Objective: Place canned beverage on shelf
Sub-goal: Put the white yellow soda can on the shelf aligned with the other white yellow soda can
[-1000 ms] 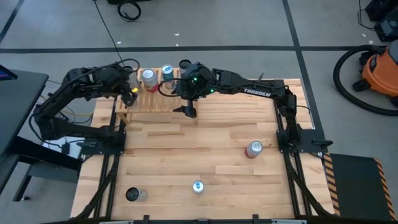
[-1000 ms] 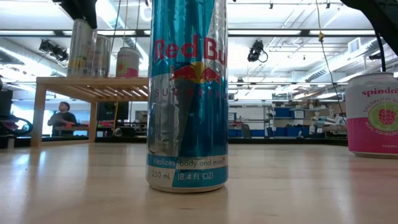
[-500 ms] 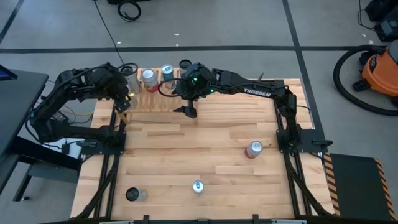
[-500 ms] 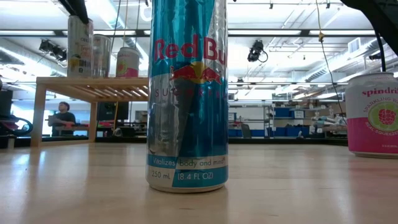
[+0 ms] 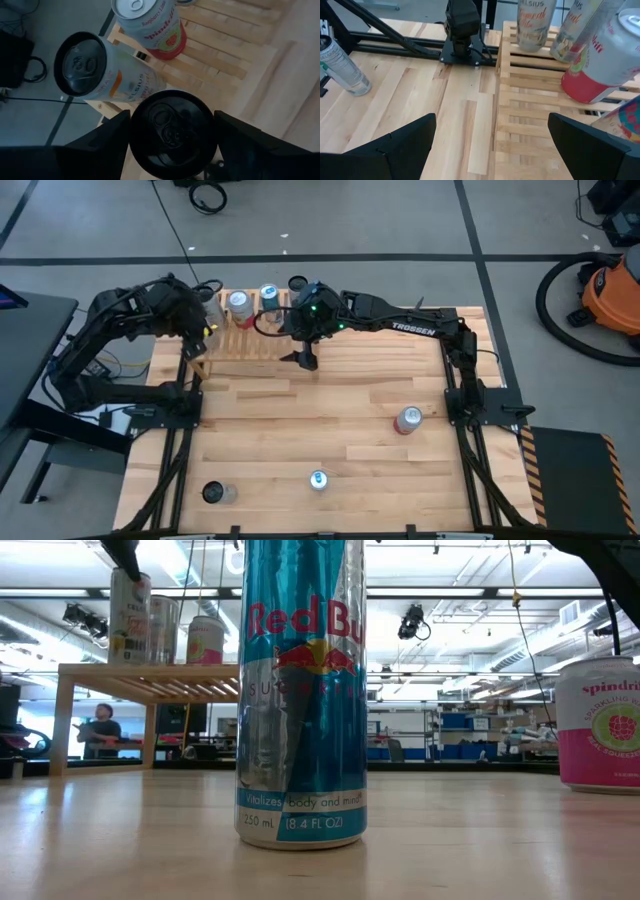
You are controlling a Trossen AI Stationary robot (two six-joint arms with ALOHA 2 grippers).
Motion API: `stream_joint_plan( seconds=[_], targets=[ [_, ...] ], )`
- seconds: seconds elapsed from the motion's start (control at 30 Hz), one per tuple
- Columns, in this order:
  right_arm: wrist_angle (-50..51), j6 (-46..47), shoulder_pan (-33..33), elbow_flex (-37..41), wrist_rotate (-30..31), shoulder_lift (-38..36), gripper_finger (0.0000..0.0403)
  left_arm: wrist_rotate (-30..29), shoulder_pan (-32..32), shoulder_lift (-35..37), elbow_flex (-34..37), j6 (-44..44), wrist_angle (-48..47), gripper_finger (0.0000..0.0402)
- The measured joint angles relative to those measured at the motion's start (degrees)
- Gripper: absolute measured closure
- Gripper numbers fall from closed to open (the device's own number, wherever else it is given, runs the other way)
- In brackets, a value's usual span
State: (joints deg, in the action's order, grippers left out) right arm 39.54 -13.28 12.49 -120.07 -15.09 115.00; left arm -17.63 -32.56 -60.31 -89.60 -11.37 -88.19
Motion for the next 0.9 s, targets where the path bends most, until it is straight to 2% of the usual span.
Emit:
stream_joint_plan(
  seconds=[0.2,0.6,0.9],
  targets=[
    [0.6,0.01,0.0,0.0,0.0,0.0,0.0007,6.08,-2.58,0.0,-0.02,-3.37,1.43,0.0136],
    [0.54,-0.37,0.0,0.0,0.0,0.0,0.0007,14.96,-2.7,0.0,-0.07,-10.28,1.75,0.0136],
    [0.77,1.27,-0.23,0.0,0.0,0.0,0.0007,15.98,-2.69,0.0,-0.04,-16.32,2.17,0.0136]
  ],
)
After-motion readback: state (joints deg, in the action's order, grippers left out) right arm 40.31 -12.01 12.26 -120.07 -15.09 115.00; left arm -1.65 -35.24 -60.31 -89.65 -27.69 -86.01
